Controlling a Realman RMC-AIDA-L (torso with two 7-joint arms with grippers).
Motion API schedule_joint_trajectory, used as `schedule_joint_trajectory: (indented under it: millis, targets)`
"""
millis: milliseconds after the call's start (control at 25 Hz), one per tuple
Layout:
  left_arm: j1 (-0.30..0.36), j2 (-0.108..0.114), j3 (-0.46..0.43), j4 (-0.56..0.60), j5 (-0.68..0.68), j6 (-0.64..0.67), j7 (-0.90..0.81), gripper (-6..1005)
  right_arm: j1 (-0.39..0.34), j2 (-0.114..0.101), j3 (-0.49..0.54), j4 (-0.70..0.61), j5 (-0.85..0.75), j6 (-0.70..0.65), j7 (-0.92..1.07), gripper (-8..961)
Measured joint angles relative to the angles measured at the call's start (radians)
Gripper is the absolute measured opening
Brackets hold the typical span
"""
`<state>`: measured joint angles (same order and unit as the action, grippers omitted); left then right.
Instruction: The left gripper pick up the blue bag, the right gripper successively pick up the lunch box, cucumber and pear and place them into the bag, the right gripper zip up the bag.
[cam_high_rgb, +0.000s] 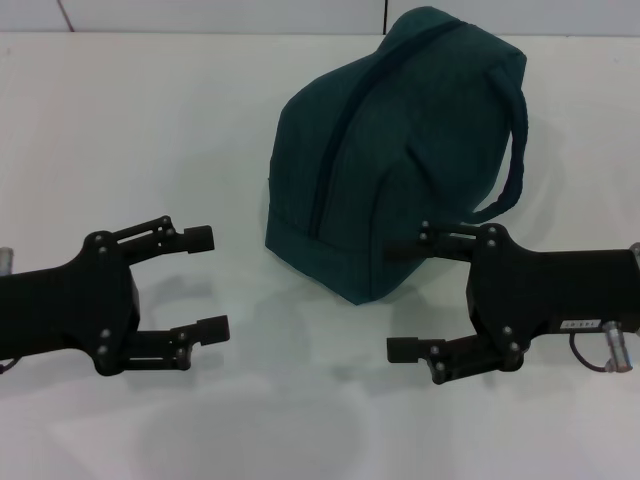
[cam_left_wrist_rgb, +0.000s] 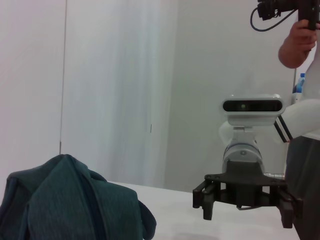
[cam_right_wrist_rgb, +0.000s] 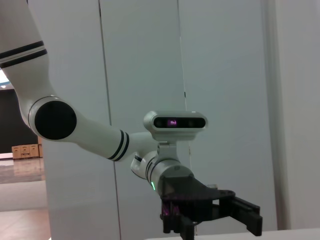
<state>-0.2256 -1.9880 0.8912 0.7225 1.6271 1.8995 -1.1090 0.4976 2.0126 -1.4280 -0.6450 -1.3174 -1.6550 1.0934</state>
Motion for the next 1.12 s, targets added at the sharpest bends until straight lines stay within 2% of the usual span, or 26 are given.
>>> schedule_joint_trajectory:
  millis: [1120]
  targets:
    - [-0.005,-0.006,-0.023,0.0,0.004,0.001,-0.003,888,-0.002,0.0,0.0,0.01,0.0,0.001,-0.003,886]
